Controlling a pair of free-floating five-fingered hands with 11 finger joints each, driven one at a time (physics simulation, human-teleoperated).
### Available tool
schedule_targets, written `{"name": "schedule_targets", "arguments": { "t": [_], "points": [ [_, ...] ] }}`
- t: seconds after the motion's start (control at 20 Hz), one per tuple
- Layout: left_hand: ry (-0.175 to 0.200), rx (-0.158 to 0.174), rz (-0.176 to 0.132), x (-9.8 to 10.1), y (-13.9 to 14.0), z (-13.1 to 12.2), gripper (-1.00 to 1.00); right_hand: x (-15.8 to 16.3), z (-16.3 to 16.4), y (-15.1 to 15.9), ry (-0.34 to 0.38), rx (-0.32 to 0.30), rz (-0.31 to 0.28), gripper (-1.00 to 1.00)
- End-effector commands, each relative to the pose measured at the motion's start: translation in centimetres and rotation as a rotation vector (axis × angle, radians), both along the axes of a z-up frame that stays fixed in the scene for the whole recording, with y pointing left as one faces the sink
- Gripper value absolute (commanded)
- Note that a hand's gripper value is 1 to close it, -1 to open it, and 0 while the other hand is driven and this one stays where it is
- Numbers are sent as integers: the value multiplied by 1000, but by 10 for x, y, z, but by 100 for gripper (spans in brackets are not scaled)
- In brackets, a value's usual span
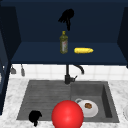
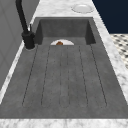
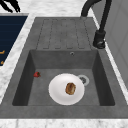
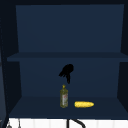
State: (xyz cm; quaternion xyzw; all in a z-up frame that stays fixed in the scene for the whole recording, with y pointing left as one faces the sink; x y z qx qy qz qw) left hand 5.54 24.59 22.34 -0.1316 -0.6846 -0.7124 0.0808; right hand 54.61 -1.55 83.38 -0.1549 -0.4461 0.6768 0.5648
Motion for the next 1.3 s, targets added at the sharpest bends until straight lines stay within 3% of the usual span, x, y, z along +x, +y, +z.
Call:
{"name": "schedule_targets", "arguments": {
  "t": [0.0, 0.25, 0.4, 0.55, 0.65, 0.75, 1.25],
  "points": [
    [0, 0, 0, 0, 0, 0, 0, -6, -1, -4, 23, -23, 101, -100],
    [0, 0, 0, 0, 0, 0, 0, -18, -23, -3, 66, 29, 128, -100],
    [0, 0, 0, 0, 0, 0, 0, -34, -34, 4, 53, 6, 73, -100],
    [0, 0, 0, 0, 0, 0, 0, -26, -37, 6, 47, 14, 71, -100],
    [0, 0, 0, 0, 0, 0, 0, -24, -39, 10, 67, -21, 61, -100],
    [0, 0, 0, 0, 0, 0, 0, -29, -41, 7, 79, 4, 71, -100],
    [0, 0, 0, 0, 0, 0, 0, -39, -52, 7, 55, -25, 95, -100]
  ]
}}
